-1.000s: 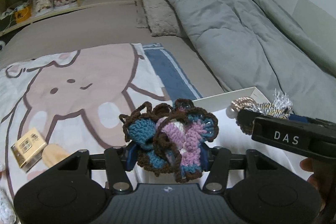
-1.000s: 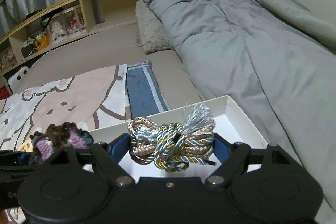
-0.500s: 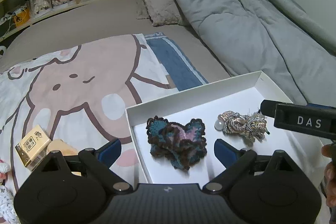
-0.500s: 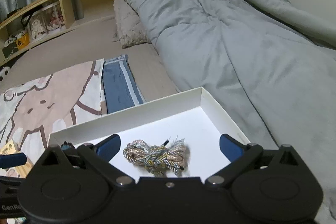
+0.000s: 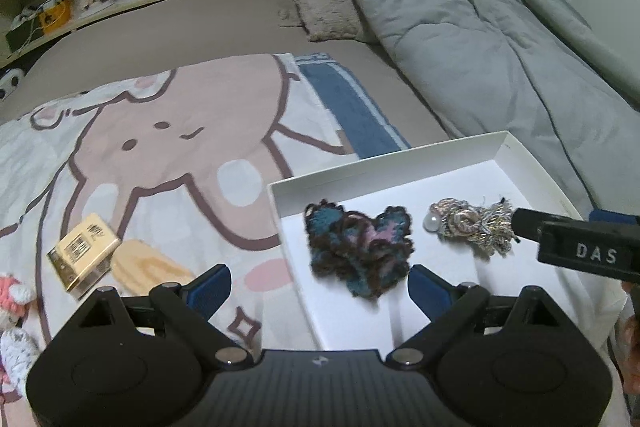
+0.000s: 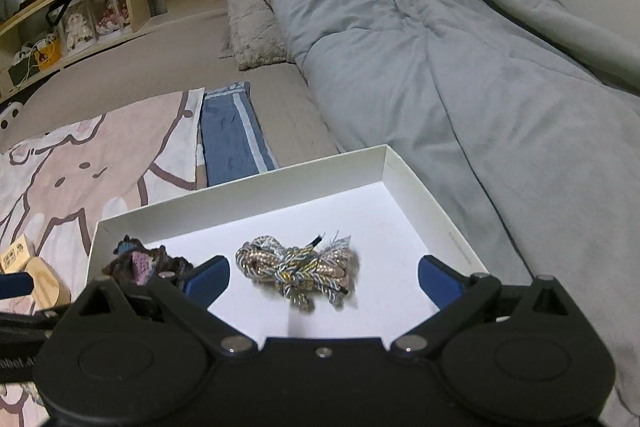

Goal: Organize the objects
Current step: 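Carry both items into the white box and open both tools, then move both tools back toward the white yarn piece and floral pouch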

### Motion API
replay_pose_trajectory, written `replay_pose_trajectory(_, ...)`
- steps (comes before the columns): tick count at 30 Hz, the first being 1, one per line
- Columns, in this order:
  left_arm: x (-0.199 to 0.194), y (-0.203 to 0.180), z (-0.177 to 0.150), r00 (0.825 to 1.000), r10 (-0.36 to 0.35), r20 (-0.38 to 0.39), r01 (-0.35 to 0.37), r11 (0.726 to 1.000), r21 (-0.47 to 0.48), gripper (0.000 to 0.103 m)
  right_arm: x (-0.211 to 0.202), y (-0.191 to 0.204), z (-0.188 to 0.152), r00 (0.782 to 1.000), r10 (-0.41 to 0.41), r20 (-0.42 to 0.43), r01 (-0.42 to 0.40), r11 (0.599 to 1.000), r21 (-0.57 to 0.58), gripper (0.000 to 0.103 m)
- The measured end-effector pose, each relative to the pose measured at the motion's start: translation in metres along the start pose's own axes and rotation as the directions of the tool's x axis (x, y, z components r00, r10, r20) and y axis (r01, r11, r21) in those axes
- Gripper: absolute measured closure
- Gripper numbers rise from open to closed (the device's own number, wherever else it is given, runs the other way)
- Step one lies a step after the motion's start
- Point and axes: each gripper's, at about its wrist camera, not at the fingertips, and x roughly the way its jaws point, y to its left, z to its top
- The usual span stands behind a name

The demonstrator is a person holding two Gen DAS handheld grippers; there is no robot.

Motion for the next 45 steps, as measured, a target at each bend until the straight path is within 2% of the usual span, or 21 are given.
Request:
replay_pose_trajectory(8,-0.013,0.016,-0.008,1.0,0.008,0.012,-0.008,1.0,-0.03,0.0,-0.014,0.009,-0.009,1.0,-0.013,0.007,0.014,0.999,-0.045,0.001)
replay_pose_trajectory(19,-0.034,0.025,-0.018,0.999,0.038,0.038,-0.036,0.998,-0.043,0.0,-0.043,0.011,-0.02,0.999,-0.02,0.03,0.022,0.999,-0.045,0.0)
replay_pose_trajectory(27,-0.056,0.038,-0.025,0.996,0.063,0.063,-0.059,0.996,-0.064,0.0,-0.062,0.018,-0.023,0.999,0.003,0.053,0.0,0.998,-0.055,0.0)
replay_pose_trajectory(37,-0.089,0.088,-0.035,0.984,0.149,0.1,-0.136,0.983,-0.127,0.0,-0.073,0.045,-0.024,0.995,0.074,0.068,-0.069,0.995,-0.074,0.0)
replay_pose_trajectory(45,-0.109,0.132,-0.049,0.971,0.216,0.101,-0.197,0.965,-0.173,0.0,-0.074,0.074,-0.027,0.989,0.136,0.062,-0.13,0.987,-0.094,0.0)
